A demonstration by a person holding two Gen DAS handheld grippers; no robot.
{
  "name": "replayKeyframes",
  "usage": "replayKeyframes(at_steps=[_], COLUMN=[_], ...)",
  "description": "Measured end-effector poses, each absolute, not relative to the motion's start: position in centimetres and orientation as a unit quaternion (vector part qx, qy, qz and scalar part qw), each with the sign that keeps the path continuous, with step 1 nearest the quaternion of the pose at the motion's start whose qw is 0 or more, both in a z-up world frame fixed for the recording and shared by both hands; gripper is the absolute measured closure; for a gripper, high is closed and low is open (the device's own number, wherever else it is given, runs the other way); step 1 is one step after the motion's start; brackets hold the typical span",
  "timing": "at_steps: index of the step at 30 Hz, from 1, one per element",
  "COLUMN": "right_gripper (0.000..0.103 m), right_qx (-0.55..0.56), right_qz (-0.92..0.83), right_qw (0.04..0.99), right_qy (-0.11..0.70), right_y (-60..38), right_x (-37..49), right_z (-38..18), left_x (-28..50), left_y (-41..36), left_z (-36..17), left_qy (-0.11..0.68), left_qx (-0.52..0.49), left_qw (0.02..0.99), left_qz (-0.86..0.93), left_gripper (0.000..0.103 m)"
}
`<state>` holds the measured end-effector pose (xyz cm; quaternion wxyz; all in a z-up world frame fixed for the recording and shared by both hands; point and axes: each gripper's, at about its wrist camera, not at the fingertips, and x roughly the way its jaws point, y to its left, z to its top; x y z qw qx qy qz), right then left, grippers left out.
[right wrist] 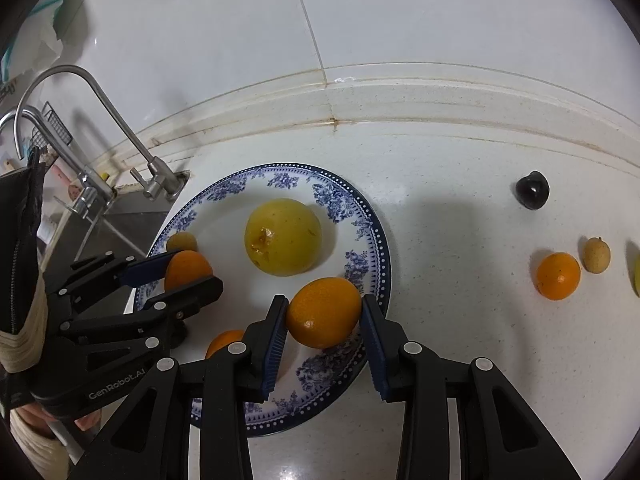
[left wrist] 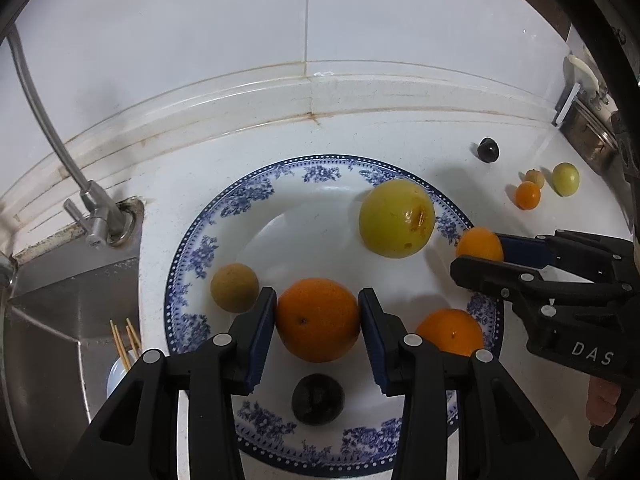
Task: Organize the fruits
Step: 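Carry both oranges onto the blue-patterned plate and open both tools, then lift both open tools off the plate and move them toward the remaining fruits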
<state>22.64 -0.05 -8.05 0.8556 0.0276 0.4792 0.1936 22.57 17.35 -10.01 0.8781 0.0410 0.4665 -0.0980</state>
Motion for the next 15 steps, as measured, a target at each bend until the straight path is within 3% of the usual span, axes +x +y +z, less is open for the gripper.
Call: replayKeyframes(at_steps=[1, 3, 15], right_gripper=[0.064, 0.059, 0.055], right_qx=[0.028, 0.030, 0.015], right_qz=[0.194, 0.195, 0.182], right_qw=[0.856, 0.858, 0.886], right_qy=[0.479, 0.474, 0.426], right_y=[0.0, -0.1, -0.1], right_x=[22.6, 22.4, 18.6], right_z=[-8.0, -7.8, -4.1], left_x=[22.3, 21.9, 17.1], left_y=[17.4, 17.5, 17.6], left_z=[-9.7, -9.2, -4.6], left_qy=[0.460, 0.453, 0.393], left_qx=[0.041, 0.044, 0.031], left_qw=[0.882, 0.886, 0.916], left_qz=[-0.097, -0.091, -0.074], left_gripper=[0.050, 0.044, 0.041])
